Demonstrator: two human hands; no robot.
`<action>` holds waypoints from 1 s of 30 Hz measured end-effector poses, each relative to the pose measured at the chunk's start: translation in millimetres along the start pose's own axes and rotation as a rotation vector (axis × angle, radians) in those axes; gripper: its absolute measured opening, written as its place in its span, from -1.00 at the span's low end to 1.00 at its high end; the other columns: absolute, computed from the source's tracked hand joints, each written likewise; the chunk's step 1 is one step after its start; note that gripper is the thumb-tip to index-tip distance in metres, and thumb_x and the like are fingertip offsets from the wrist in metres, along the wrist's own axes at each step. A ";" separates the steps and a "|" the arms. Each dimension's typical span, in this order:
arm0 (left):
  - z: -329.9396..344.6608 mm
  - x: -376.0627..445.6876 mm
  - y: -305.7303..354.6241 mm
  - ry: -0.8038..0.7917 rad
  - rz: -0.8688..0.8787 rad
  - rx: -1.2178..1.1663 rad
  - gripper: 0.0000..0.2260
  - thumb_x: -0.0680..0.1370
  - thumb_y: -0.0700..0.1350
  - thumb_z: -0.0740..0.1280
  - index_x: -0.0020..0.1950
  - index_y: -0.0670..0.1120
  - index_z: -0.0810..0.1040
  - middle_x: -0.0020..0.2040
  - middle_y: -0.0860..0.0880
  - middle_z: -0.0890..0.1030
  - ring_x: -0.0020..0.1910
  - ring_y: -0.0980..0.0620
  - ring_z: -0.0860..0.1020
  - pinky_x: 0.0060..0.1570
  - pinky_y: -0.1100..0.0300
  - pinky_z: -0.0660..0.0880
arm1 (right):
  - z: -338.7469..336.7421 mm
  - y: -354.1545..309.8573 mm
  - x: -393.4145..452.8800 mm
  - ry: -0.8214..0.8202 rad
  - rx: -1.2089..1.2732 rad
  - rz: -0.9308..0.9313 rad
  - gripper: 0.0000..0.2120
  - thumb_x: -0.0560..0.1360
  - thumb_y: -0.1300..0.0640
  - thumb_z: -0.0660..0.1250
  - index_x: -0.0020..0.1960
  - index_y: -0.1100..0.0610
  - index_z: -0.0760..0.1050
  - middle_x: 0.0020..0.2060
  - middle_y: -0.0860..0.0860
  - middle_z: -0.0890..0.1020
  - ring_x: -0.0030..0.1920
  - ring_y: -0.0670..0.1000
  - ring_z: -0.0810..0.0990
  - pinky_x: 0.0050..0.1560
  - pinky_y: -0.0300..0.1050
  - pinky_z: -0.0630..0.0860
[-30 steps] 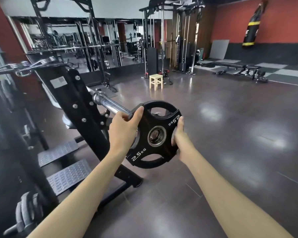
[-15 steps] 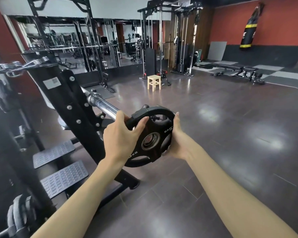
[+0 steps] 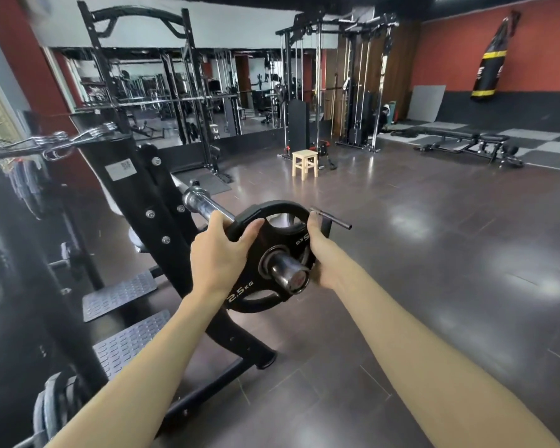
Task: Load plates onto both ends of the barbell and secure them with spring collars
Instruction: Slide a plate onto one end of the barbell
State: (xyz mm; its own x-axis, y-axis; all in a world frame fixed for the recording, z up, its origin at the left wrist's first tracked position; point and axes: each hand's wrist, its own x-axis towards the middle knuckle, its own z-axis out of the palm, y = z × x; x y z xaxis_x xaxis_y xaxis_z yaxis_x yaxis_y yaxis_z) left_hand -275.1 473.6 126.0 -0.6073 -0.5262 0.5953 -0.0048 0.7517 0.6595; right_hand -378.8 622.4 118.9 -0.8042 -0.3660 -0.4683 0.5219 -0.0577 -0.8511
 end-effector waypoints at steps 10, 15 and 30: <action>-14.5 15.1 -10.8 -0.320 -0.868 -0.699 -0.23 0.35 0.34 0.44 0.40 -0.08 0.44 0.23 -0.16 0.61 0.12 -0.16 0.63 0.13 -0.15 0.58 | -0.4 -47.7 -5.5 -0.100 -0.271 0.027 -0.33 0.50 -0.36 0.30 0.35 0.14 0.48 0.11 0.17 0.66 0.02 0.20 0.65 -0.11 0.10 0.58; -17.3 15.2 -10.1 -0.378 -1.071 -0.971 -0.10 0.26 0.30 0.56 0.51 -0.01 0.37 0.40 -0.17 0.51 0.33 -0.33 0.49 0.33 -0.41 0.31 | 15.2 -54.1 -11.1 -0.145 -0.206 0.006 -0.35 0.44 -0.19 0.49 0.36 0.18 0.44 0.14 0.23 0.65 0.14 0.29 0.63 0.03 0.26 0.59; -18.1 64.7 -26.9 -0.258 -0.998 -0.875 -0.51 0.25 0.27 0.58 -0.16 -0.07 0.52 0.25 -0.15 0.54 0.37 -0.40 0.35 0.29 -0.57 -0.01 | 76.9 -60.7 47.3 -0.138 -0.176 -0.046 -0.38 0.44 -0.18 0.50 0.35 0.14 0.46 0.10 0.21 0.68 -0.01 0.26 0.70 -0.19 0.12 0.66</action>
State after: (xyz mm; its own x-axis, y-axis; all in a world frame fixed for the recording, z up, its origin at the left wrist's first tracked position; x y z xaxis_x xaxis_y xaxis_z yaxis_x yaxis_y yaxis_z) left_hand -299.9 412.2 155.1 -0.7728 -0.5330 -0.3446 -0.0835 -0.4528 0.8877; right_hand -426.6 537.2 166.7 -0.7731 -0.4912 -0.4012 0.4178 0.0815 -0.9049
